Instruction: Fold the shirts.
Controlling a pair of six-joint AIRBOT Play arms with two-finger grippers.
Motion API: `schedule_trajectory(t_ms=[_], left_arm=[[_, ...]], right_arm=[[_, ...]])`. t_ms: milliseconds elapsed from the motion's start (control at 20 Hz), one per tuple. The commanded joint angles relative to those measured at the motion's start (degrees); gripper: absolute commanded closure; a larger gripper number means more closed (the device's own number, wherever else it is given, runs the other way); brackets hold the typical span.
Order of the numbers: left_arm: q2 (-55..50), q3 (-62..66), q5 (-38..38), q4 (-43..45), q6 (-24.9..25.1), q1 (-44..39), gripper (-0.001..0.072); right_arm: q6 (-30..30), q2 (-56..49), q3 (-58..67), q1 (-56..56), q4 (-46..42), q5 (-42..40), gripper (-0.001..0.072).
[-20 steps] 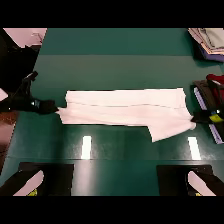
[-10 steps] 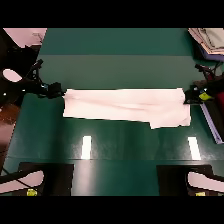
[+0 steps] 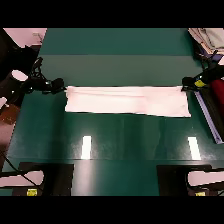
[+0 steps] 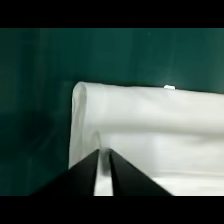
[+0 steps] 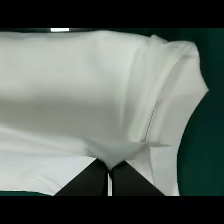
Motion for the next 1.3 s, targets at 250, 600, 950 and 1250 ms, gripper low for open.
schedule_trajectory(t_ms=[250,600,950,1250], left_arm=[[-0.22,6.71,-4.85,-6.60,0.48,0.07,0.0109],[-0.17,9.51,-14.49,-7.06,3.34,-2.64,0.0674],[-0.17,9.49,-14.99,-6.99,3.34,-13.46,0.0673],[-0.28,9.46,-13.75,-6.82,3.30,-20.15,0.0674]], right_arm=[[-1.90,-1.73,4.31,-4.79,17.57,-3.17,0.0115],[-5.38,-1.40,4.20,-16.50,16.94,11.06,0.0115],[-12.41,-2.03,-7.32,-22.75,19.23,6.16,0.0014],[-18.43,-7.26,-13.62,-25.33,32.02,4.04,0.0019]])
